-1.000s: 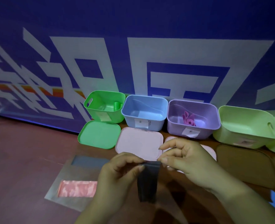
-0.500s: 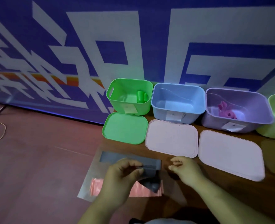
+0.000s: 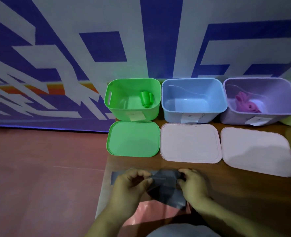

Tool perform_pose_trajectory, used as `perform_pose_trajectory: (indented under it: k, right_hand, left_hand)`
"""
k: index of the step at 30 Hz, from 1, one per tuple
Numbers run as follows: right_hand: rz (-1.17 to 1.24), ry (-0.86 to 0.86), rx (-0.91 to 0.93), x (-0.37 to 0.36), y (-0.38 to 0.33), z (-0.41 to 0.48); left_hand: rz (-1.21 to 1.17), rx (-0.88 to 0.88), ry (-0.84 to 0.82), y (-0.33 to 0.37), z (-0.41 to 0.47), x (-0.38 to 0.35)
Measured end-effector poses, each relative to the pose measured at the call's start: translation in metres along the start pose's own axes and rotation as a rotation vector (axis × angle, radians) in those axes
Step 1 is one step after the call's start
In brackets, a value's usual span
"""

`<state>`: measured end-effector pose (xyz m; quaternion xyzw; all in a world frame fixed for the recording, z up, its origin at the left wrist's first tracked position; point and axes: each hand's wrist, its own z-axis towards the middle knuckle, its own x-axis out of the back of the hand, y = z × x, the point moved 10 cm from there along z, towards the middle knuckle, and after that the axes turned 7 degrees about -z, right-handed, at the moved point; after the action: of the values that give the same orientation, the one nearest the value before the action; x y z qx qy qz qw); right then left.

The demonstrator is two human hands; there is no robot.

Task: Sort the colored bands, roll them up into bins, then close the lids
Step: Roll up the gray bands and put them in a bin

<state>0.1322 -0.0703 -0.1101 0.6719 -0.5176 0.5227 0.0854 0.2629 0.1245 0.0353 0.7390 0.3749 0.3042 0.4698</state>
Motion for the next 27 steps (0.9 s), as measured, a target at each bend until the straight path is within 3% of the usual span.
perform_pose_trajectory:
  k: [6, 11, 19, 27]
  right_hand:
    - [0.097, 0.024, -0.028, 0.011, -0.002, -0.001]
    - [0.426, -0.018, -0.037, 0.03, -0.011, -0.004]
    - [0.728, 0.052, 0.144, 0.148, -0.048, -0.035]
    - [0.756, 0.102, 0.285, 0.254, -0.057, -0.086]
  left_hand:
    - [-0.012, -0.032, -0.018, 0.003, 0.012, -0.001]
    - [-0.046, -0.077, -0.016, 0.015, 0.003, -0.004]
    - [-0.096, -0.251, -0.112, 0.075, -0.031, -0.039]
    - [0.001, -0.453, -0.184, 0.136, -0.067, -0.088]
